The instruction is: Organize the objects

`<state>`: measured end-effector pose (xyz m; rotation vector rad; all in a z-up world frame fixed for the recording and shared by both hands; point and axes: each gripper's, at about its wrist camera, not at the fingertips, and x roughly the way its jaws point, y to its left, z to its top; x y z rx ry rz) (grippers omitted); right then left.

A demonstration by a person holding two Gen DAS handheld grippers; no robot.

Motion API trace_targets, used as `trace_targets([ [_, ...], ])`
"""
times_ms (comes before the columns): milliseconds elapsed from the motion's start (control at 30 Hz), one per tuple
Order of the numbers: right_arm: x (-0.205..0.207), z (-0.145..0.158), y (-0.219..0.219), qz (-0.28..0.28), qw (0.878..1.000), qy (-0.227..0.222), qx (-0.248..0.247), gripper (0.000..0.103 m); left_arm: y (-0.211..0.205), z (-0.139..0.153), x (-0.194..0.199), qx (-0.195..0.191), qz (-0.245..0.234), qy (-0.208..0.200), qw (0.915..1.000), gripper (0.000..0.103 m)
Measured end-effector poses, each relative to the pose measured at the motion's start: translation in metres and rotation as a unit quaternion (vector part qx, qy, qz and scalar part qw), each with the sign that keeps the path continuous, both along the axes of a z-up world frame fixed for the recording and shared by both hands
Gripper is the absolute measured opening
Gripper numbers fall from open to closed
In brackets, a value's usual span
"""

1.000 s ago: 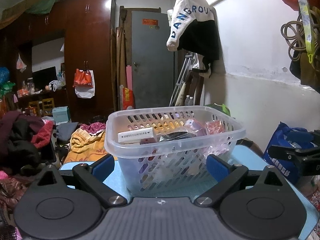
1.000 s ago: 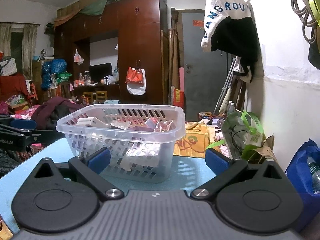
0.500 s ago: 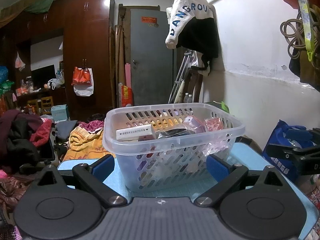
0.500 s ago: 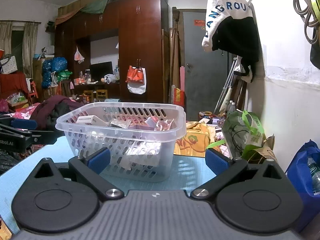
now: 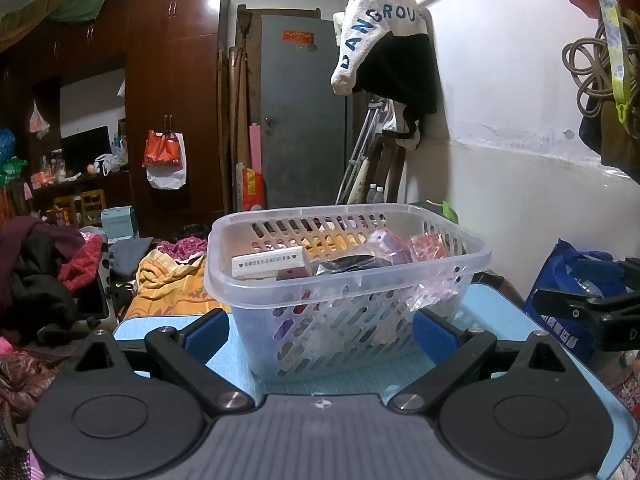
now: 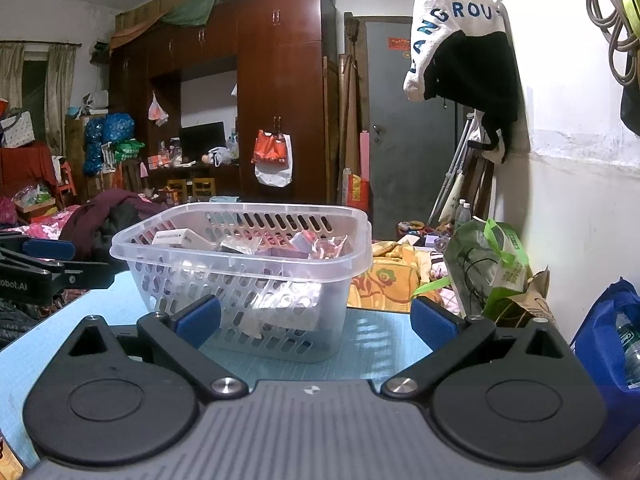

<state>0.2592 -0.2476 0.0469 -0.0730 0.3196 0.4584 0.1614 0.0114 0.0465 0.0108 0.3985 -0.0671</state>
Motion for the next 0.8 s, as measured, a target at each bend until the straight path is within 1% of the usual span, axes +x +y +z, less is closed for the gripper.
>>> trace_targets([
  [500, 0.001, 0.002, -0.001, -0.002, 1.000, 0.000, -0.002, 0.103, -0.005, 0.005, 0.005, -0.001, -0.005, -0.004, 1.0000, 0.100],
  [567, 0.002, 0.002, -0.001, -0.002, 1.000, 0.001, -0.002, 0.103, -0.006, 0.006, 0.006, -0.003, -0.006, -0.009, 0.9999, 0.100],
  [667, 0.002, 0.002, -0.003, -0.004, 1.000, 0.000, -0.003, 0.103, -0.009, 0.012, 0.006, -0.008, -0.009, -0.026, 0.9996, 0.100],
  [800, 0.002, 0.003, -0.005, -0.005, 1.000, -0.004, -0.006, 0.103, -0.015, 0.013, 0.010, -0.008, -0.009, -0.034, 0.9994, 0.099],
])
